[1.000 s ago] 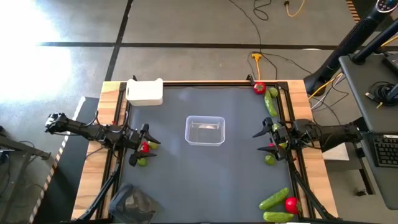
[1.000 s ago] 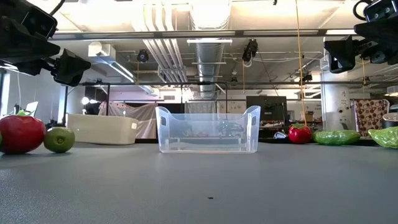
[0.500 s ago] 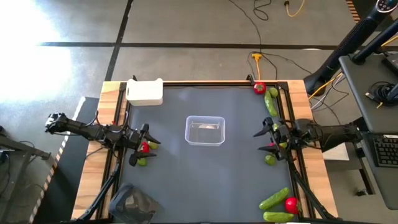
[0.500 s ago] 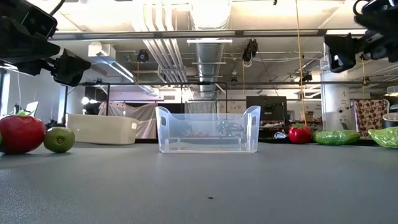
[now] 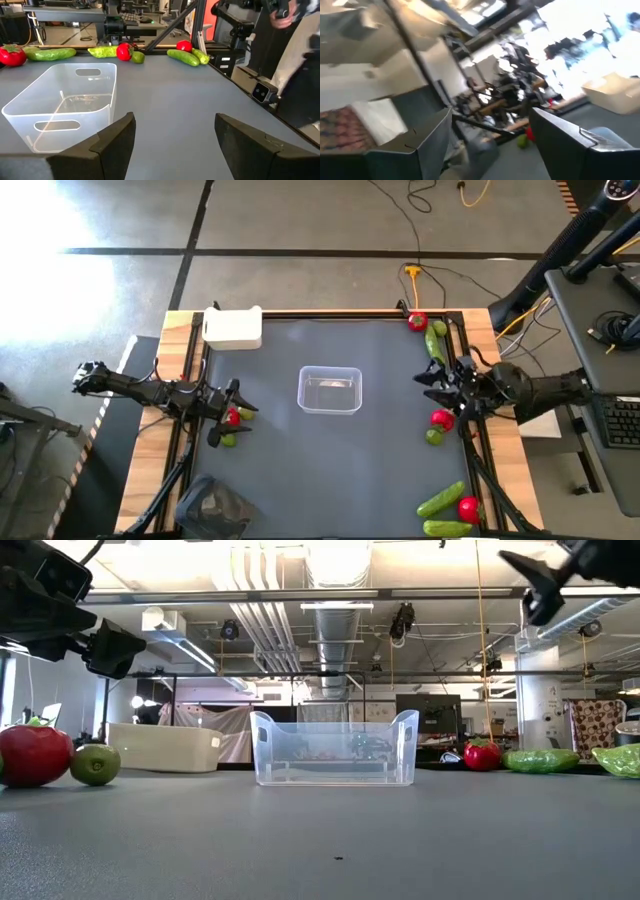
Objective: Sort produce into baskets
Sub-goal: Put the middle right lemon into the transparent bin
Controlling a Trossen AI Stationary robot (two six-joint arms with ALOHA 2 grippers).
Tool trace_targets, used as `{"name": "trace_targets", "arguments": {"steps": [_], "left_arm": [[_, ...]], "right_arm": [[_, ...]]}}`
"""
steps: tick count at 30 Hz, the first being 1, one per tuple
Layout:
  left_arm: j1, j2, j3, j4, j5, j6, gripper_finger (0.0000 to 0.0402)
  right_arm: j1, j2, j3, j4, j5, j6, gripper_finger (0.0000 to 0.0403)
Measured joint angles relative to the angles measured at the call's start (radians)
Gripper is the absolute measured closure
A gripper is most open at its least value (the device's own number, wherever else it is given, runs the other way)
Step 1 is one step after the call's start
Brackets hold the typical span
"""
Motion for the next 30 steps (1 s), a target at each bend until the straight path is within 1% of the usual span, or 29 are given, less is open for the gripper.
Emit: {"name": "trace_targets", "arguments": {"steps": [3, 6, 8, 11, 13, 14, 16, 18, 21, 26, 28, 30], "left_arm": [[0.000, 0.000, 0.000, 0.000, 0.000, 0.000, 0.0147], [0.000, 0.001, 0.000, 0.000, 0.000, 0.000, 0.0147], [0.000, 0.001, 0.000, 0.000, 0.000, 0.000, 0.0147], [0.000, 0.002, 0.000, 0.000, 0.000, 0.000, 0.0147], [0.000, 0.002, 0.000, 0.000, 0.000, 0.000, 0.0147], [0.000, 0.002, 0.000, 0.000, 0.000, 0.000, 0.0147], [0.000, 0.002, 0.000, 0.000, 0.000, 0.000, 0.0147], [0.000, 0.003, 0.000, 0.000, 0.000, 0.000, 0.0147], [0.000, 0.003, 0.000, 0.000, 0.000, 0.000, 0.0147], [0.000, 0.006, 0.000, 0.000, 0.000, 0.000, 0.0147], [0.000, 0.006, 0.000, -0.001, 0.000, 0.000, 0.0147], [0.000, 0.008, 0.000, 0.000, 0.000, 0.000, 0.0147]], "right_arm": [[0.000, 0.161, 0.136, -0.085, 0.061, 0.015, 0.0136], [0.000, 0.323, 0.297, -0.297, 0.058, 0.046, 0.0133], [0.004, 0.419, 0.405, -0.478, 0.015, 0.108, 0.0133], [0.007, 0.547, 0.558, -0.721, -0.108, 0.127, 0.0136], [0.012, 0.627, 0.631, -0.831, -0.205, 0.158, 0.0139], [0.014, 0.658, 0.662, -0.858, -0.251, 0.192, 0.0141], [0.016, 0.711, 0.725, -0.847, -0.351, 0.268, 0.0144], [0.020, 0.765, 0.765, -0.867, -0.474, 0.311, 0.0146], [0.029, 0.857, 0.832, -0.871, -0.652, 0.312, 0.0146], [0.040, 0.967, 0.943, -0.873, -0.900, 0.362, 0.0138], [0.040, 1.012, 0.979, -0.928, -0.963, 0.331, 0.0137], [0.040, 1.043, 1.009, -1.062, -0.978, 0.254, 0.0138]]}}
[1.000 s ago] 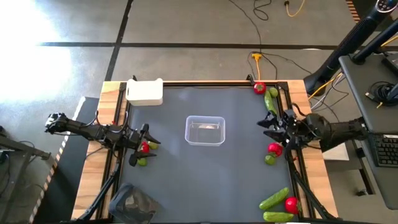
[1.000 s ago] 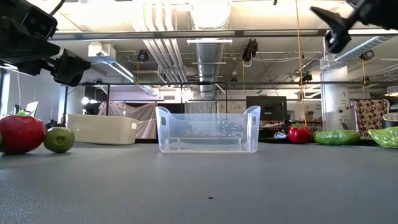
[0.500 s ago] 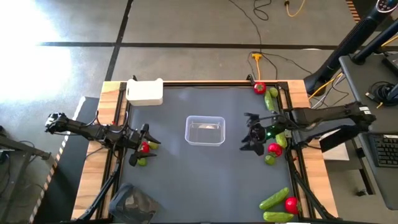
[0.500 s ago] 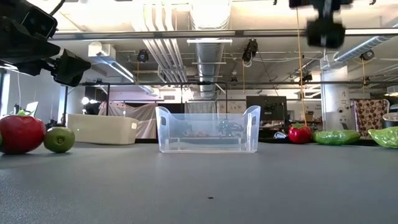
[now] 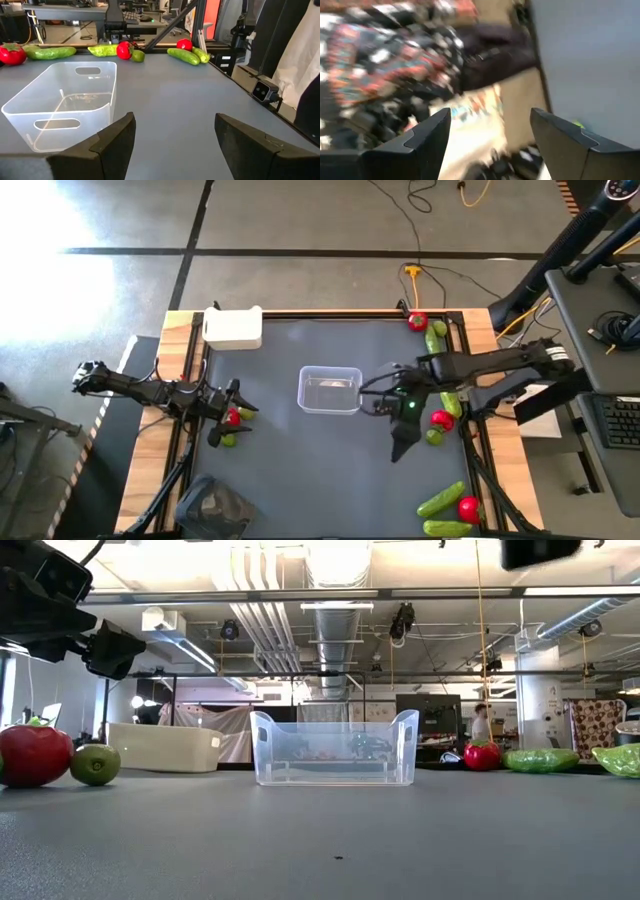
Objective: Sort produce into baskets
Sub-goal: Put the middle right lemon into the transparent bin
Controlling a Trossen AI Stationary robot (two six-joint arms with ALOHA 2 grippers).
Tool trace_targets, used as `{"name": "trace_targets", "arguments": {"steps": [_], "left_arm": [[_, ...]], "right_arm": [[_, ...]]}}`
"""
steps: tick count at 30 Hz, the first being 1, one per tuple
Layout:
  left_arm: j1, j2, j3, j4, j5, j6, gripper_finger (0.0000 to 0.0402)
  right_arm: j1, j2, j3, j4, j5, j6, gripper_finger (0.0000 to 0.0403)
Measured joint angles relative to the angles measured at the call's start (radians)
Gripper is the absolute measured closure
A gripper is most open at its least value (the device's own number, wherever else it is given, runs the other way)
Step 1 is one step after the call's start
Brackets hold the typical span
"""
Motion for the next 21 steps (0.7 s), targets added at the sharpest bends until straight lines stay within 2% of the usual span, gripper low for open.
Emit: {"name": "trace_targets", "arguments": {"steps": [3, 6, 8, 11, 14, 17, 21], "left_arm": [[0.000, 0.001, 0.000, -0.001, 0.000, 0.000, 0.0147], [0.000, 0.001, 0.000, -0.001, 0.000, 0.000, 0.0147], [0.000, 0.002, 0.000, 0.000, 0.000, 0.000, 0.0147], [0.000, 0.003, 0.000, 0.000, 0.000, 0.000, 0.0147], [0.000, 0.003, 0.000, 0.000, 0.000, 0.000, 0.0147], [0.000, 0.003, 0.000, 0.000, 0.000, 0.000, 0.0147], [0.000, 0.003, 0.000, 0.000, 0.000, 0.000, 0.0147]], "right_arm": [[0.008, 0.033, 0.029, -0.287, 0.021, -0.188, 0.0147], [0.035, 0.055, 0.033, -0.564, 0.193, -0.400, 0.0156], [0.060, 0.056, 0.020, -0.657, 0.335, -0.478, 0.0159], [0.115, 0.039, -0.008, -0.677, 0.460, -0.496, 0.0160], [0.184, 0.008, -0.036, -0.670, 0.533, -0.423, 0.0153], [0.249, -0.025, -0.076, -0.667, 0.560, -0.280, 0.0140], [0.308, -0.095, -0.176, -0.548, 0.586, 0.118, 0.0115]]}}
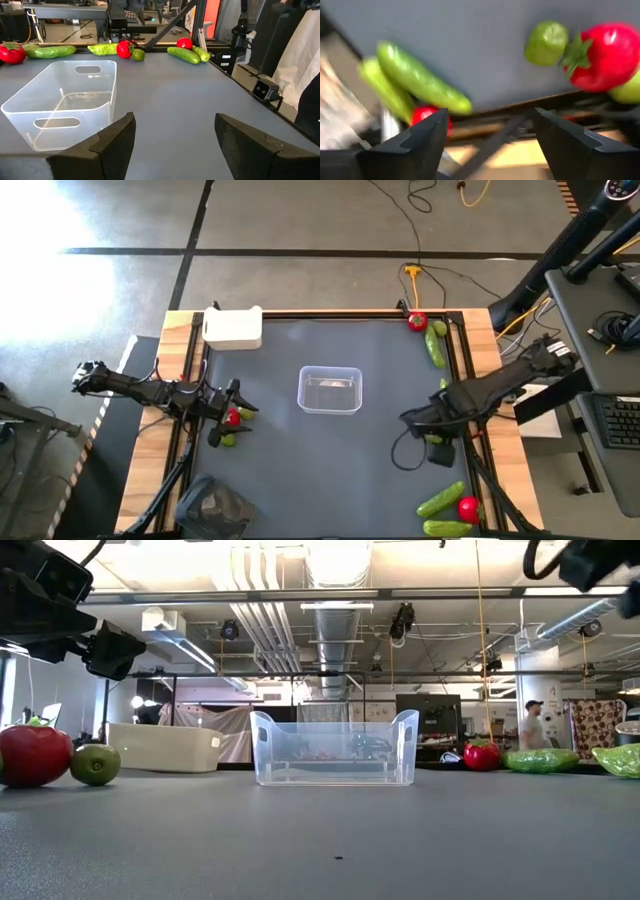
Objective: Sort produce into baskets
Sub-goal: Put the middle right lemon into the transparent bin
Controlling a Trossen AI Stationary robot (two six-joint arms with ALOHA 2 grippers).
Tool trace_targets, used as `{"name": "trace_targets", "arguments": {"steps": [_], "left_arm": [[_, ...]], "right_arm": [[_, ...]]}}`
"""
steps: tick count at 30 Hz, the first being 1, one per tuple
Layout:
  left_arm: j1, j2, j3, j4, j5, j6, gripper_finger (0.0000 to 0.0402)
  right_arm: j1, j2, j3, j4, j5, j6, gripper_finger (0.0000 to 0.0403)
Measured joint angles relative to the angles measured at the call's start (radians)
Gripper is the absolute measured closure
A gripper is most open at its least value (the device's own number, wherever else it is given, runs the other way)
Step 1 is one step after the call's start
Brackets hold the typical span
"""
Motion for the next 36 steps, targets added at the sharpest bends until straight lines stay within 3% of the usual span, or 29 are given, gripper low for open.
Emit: {"name": "trace_targets", "arguments": {"steps": [3, 7, 10, 12, 29, 36], "left_arm": [[0.000, 0.000, 0.000, 0.000, 0.000, 0.000, 0.0147], [0.000, 0.000, 0.000, 0.000, 0.000, 0.000, 0.0147], [0.000, 0.000, 0.000, 0.000, 0.000, 0.000, 0.0147], [0.000, 0.000, 0.000, 0.000, 0.000, 0.000, 0.0147], [0.000, 0.000, 0.000, 0.000, 0.000, 0.000, 0.0147], [0.000, 0.000, 0.000, 0.000, 0.000, 0.000, 0.0147]], "right_arm": [[0.023, -0.055, -0.098, 0.121, 0.077, 0.399, 0.0095], [0.052, -0.123, -0.205, 0.145, 0.170, 0.857, 0.0075], [0.072, -0.155, -0.278, 0.146, 0.187, 1.215, 0.0069], [0.078, -0.166, -0.316, 0.158, 0.183, 1.351, 0.0070], [0.078, -0.074, -0.450, 0.392, 0.296, 1.461, 0.0095], [0.077, -0.039, -0.470, 0.437, 0.295, 1.488, 0.0104]]}}
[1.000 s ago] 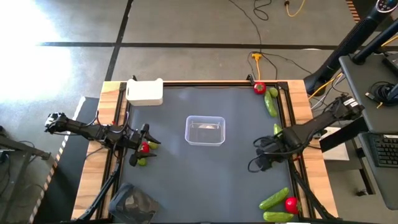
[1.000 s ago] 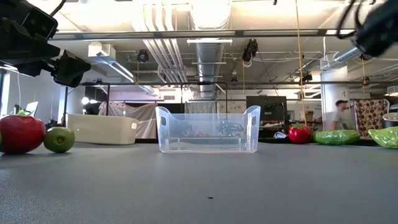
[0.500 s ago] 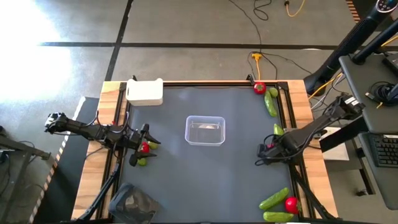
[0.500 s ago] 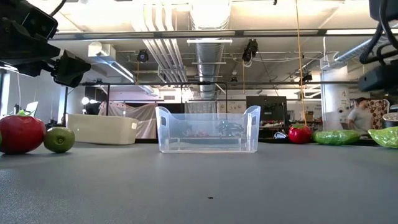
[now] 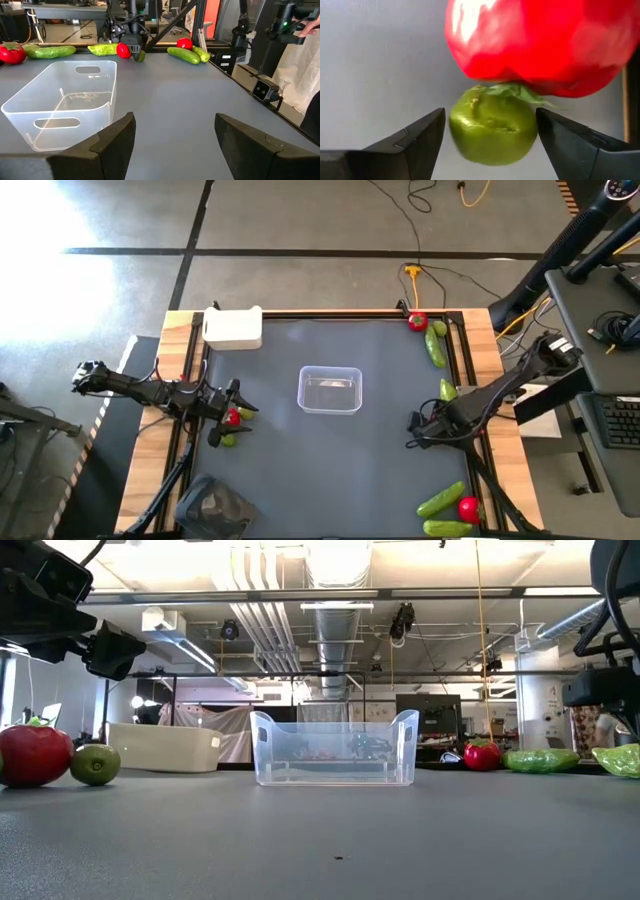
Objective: Sort produce into baskets
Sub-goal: Put the middle right lemon into the transparent bin
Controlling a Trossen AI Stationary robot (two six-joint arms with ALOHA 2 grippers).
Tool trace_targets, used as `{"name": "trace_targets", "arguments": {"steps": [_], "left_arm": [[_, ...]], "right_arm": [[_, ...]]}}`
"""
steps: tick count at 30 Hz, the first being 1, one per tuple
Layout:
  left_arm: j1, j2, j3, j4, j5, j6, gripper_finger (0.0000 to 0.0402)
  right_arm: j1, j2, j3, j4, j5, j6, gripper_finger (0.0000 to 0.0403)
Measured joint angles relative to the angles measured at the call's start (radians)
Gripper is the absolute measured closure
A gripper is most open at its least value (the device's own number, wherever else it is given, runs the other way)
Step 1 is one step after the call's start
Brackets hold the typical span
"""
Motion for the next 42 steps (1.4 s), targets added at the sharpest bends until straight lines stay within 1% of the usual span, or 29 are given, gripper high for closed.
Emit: {"name": "trace_targets", "arguments": {"steps": [4, 7, 15, 17, 21, 24, 26, 27, 29, 31, 35, 39, 42], "left_arm": [[0.000, 0.000, 0.000, 0.000, 0.000, 0.000, 0.0147], [0.000, 0.000, 0.000, 0.000, 0.000, 0.000, 0.0147], [0.000, 0.000, 0.000, 0.000, 0.000, 0.000, 0.0147], [0.000, 0.000, 0.000, 0.000, 0.000, 0.000, 0.0147], [0.000, 0.000, 0.000, 0.000, 0.000, 0.000, 0.0147], [0.000, 0.000, 0.000, 0.000, 0.000, 0.000, 0.0147], [0.000, 0.000, 0.000, 0.000, 0.000, 0.000, 0.0147], [0.000, 0.000, 0.000, 0.000, 0.000, 0.000, 0.0147], [0.000, 0.000, 0.000, 0.000, 0.000, 0.000, 0.0147], [0.000, 0.000, 0.000, 0.000, 0.000, 0.000, 0.0147], [0.000, 0.000, 0.000, 0.000, 0.000, 0.000, 0.0147], [0.000, 0.000, 0.000, 0.000, 0.000, 0.000, 0.0147], [0.000, 0.000, 0.000, 0.000, 0.000, 0.000, 0.0147]], "right_arm": [[0.000, 0.021, -0.002, 0.033, -0.001, 0.000, 0.0113], [0.000, 0.031, -0.002, 0.061, -0.001, -0.005, 0.0128], [-0.002, 0.053, 0.031, 0.064, 0.000, -0.016, 0.0205], [-0.002, 0.063, 0.053, 0.068, 0.002, -0.025, 0.0217], [-0.002, 0.099, 0.138, 0.066, 0.026, -0.061, 0.0218], [-0.013, 0.147, 0.245, 0.066, 0.072, -0.130, 0.0211], [-0.036, 0.191, 0.334, 0.067, 0.121, -0.225, 0.0209], [-0.052, 0.216, 0.382, 0.066, 0.147, -0.297, 0.0210], [-0.093, 0.273, 0.480, 0.066, 0.192, -0.479, 0.0213], [-0.145, 0.331, 0.579, 0.067, 0.213, -0.677, 0.0215], [-0.266, 0.449, 0.773, 0.063, 0.205, -1.004, 0.0214], [-0.375, 0.561, 0.935, 0.033, 0.170, -1.247, 0.0213], [-0.440, 0.637, 1.016, -0.007, 0.156, -1.408, 0.0214]]}}
